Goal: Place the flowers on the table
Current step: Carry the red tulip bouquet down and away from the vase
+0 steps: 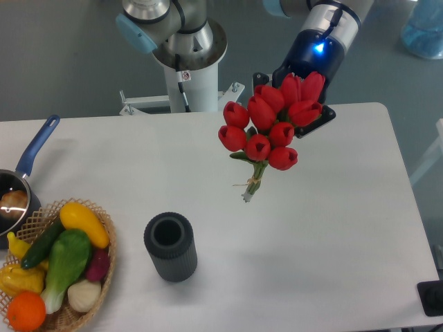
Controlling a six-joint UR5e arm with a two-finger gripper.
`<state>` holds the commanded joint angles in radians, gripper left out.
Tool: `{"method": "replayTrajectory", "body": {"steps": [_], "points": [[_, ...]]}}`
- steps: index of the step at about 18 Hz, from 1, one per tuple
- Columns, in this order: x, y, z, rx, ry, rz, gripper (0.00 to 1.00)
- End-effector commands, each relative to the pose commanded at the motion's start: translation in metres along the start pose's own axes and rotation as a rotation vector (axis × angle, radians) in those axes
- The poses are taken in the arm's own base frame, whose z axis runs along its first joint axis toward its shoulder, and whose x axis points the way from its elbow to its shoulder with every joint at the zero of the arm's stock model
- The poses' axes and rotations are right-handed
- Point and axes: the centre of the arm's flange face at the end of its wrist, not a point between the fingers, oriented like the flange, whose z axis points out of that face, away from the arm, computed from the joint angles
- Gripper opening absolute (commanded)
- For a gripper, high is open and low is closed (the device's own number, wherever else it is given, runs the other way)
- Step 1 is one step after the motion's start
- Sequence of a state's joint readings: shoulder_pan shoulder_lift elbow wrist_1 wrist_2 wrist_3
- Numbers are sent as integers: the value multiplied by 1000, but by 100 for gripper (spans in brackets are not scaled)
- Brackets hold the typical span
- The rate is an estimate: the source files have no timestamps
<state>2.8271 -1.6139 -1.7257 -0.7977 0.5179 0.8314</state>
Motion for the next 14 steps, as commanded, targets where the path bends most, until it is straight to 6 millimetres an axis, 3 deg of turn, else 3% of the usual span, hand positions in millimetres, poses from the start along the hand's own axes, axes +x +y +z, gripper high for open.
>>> {"method": "replayTrajectory", "body": {"steps": [4,8,12,14], "points": [[11,-1,-12,-141,-137,21,25],[10,15,-14,-284,-245,27,25],[22,37,15,-466,-291,88,25],[16,53,29,-532,-290,96,25]]}}
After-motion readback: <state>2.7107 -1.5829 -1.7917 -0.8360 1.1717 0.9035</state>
